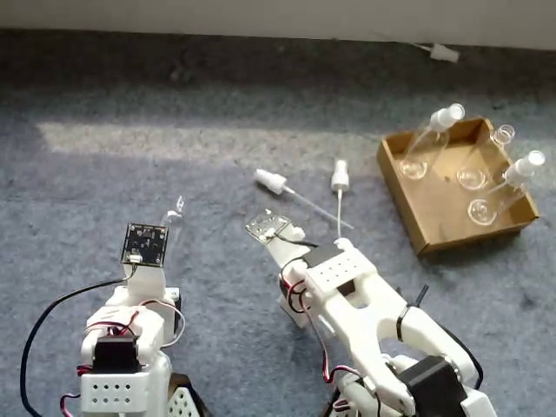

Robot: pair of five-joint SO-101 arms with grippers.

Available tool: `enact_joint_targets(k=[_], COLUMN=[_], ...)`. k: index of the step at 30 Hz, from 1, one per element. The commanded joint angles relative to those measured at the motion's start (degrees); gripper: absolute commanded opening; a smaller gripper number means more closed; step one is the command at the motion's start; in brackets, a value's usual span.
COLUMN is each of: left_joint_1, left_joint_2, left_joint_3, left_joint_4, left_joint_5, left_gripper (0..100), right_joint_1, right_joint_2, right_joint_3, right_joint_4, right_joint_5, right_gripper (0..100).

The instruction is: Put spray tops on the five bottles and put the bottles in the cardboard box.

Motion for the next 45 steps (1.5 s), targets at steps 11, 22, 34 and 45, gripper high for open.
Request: enact_joint_targets(k=[11, 22, 34, 45], left_joint_1=[0.75, 0.75, 0.75, 0.75], left_joint_2=[0.92, 0.92, 0.92, 0.92], left_joint_3=[1.27, 1.27, 1.27, 1.27], left_joint_4=[-0.44, -0.44, -0.44, -0.44], left_joint_5=[-0.53, -0.53, -0.53, -0.53], left_gripper=[0, 0, 0, 0], right_joint_1=[-0.57, -0.31, -0.22, -0.48], right_joint_2=[0.40, 0.48, 0.57, 0.40], right_joint_3=[-7.43, -6.90, -4.53, -4.35], right_joint_4=[0.57, 0.48, 0.57, 3.03], right_joint_5=[0.44, 3.60, 4.04, 7.74], right_gripper=[33.6, 32.2, 25.3, 33.0])
